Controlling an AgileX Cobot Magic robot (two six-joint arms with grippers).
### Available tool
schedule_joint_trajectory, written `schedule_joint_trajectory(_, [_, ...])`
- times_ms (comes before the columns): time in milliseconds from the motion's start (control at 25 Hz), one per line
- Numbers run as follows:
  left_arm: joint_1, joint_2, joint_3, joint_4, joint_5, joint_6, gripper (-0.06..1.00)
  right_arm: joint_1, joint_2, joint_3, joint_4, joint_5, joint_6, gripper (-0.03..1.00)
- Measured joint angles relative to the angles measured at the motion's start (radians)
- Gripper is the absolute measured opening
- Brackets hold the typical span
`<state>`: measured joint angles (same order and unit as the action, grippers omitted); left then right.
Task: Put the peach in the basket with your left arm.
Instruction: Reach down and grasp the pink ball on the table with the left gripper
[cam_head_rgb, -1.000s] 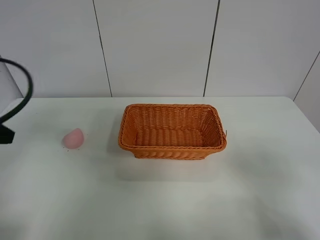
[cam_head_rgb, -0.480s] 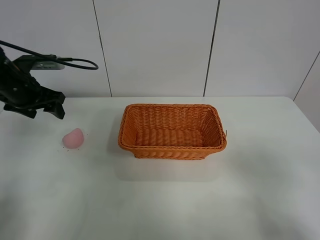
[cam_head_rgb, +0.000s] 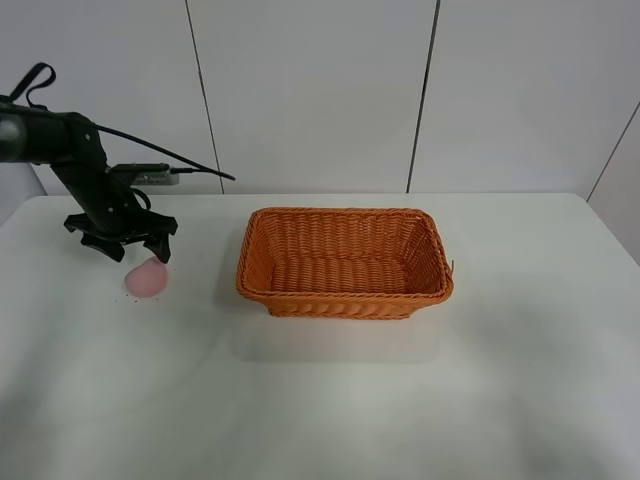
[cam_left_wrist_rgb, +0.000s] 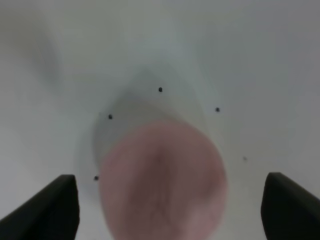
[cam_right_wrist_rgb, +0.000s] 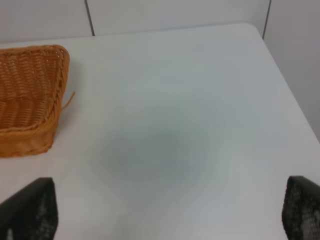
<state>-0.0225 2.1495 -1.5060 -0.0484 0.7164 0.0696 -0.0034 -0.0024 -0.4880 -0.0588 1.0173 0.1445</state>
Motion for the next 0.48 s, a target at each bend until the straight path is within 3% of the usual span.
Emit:
schedule_joint_trajectory(320, [0.0, 0.092, -0.001, 0.005, -0.006, 0.001, 0.84, 0.0, 0.0, 0.0, 0.0, 0.0, 0.0, 0.69])
schedule_joint_trajectory(400, [0.0, 0.092, -0.001, 0.005, -0.006, 0.001, 0.77, 0.0, 0.0, 0.0, 0.0, 0.0, 0.0, 0.69])
schedule_joint_trajectory(480, [0.0, 0.092, -0.003, 0.013, -0.005, -0.004, 0.59, 0.0, 0.0, 0.0, 0.0, 0.0, 0.0, 0.69])
